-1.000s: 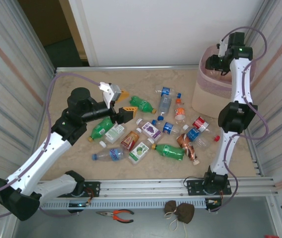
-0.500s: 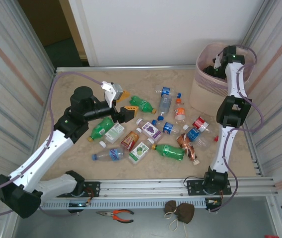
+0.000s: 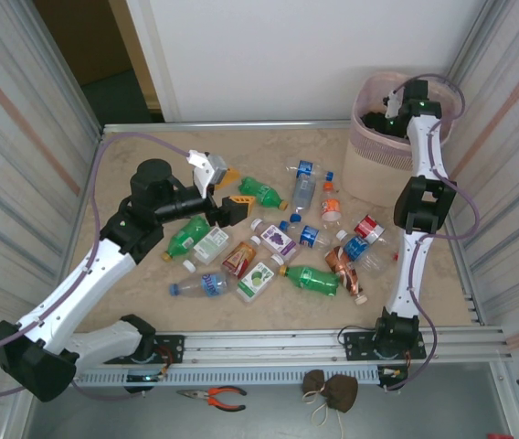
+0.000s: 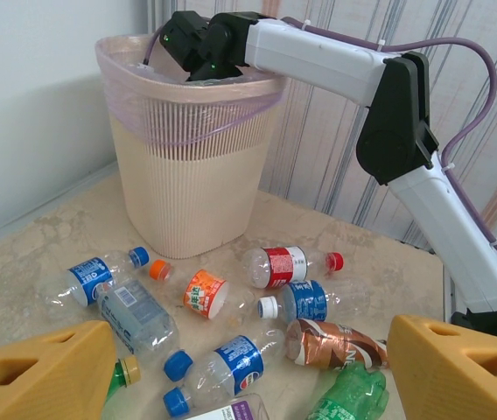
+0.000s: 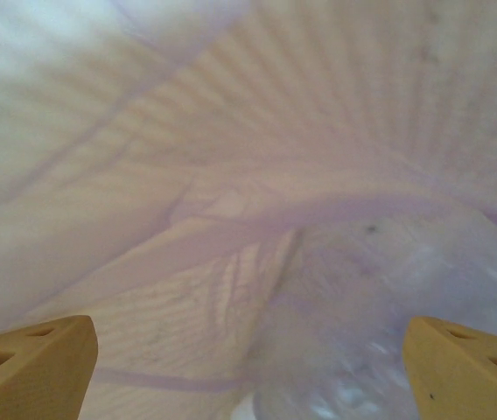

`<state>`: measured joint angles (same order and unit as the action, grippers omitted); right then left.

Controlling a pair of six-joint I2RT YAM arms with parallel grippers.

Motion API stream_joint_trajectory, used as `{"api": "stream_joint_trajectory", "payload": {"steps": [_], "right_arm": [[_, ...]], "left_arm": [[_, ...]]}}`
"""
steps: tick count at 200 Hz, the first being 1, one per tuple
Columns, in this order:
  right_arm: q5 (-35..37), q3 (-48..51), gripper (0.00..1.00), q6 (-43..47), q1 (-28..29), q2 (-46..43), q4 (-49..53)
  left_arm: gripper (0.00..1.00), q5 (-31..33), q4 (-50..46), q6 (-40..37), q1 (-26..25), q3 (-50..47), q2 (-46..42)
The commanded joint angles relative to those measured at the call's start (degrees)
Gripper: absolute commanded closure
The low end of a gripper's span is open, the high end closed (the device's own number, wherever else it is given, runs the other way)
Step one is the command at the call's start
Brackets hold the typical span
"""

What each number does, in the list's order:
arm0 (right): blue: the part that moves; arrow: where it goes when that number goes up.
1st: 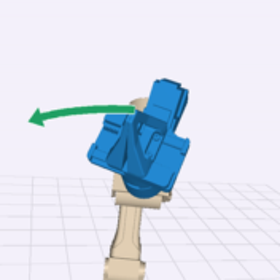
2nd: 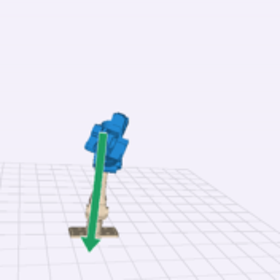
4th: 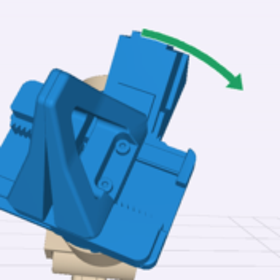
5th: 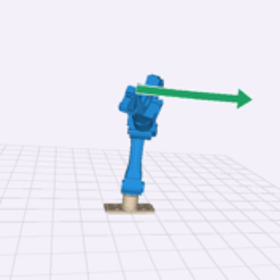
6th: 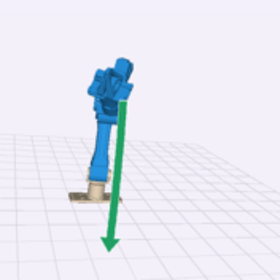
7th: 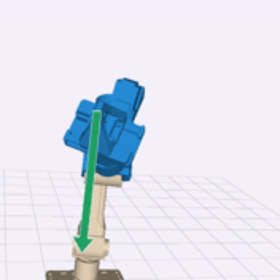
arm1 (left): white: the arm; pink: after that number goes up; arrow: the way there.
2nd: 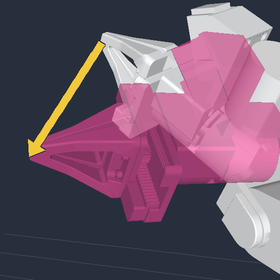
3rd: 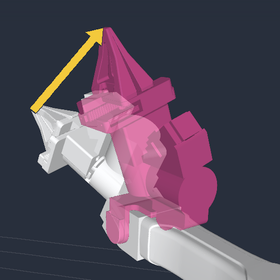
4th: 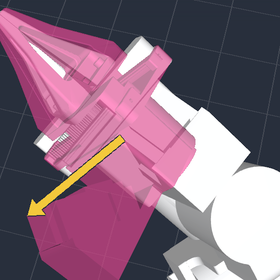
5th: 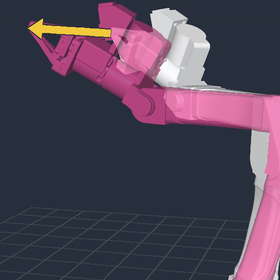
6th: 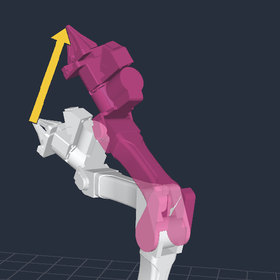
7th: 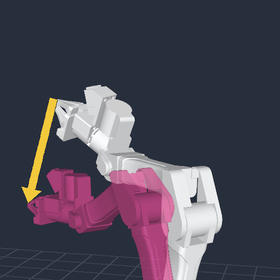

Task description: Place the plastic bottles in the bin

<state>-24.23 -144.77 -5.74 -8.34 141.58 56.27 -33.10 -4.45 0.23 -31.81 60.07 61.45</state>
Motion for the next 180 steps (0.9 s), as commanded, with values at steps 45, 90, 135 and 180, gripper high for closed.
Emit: {"api": "stream_joint_trajectory", "payload": {"steps": [45,90,135,180], "right_arm": [[0.6,-2.5,0.11,-0.3,1.3,-5.2,-0.5],[7.9,2.3,0.12,-1.4,1.3,-16.5,2.3],[9.3,7.8,0.13,-1.5,1.7,-26.8,3.8],[9.9,18.5,0.12,-0.2,4.2,-37.8,1.5]], "left_arm": [[0.19,3.4,-0.6,0.9,0.7,0.1,-0.8],[0.22,15.5,-8.9,3.4,1.1,1.3,1.2],[0.25,19.3,-14.6,15.4,8.7,-0.6,2.4],[0.27,16.4,-21.7,14.7,16.9,-3.2,3.4]]}}
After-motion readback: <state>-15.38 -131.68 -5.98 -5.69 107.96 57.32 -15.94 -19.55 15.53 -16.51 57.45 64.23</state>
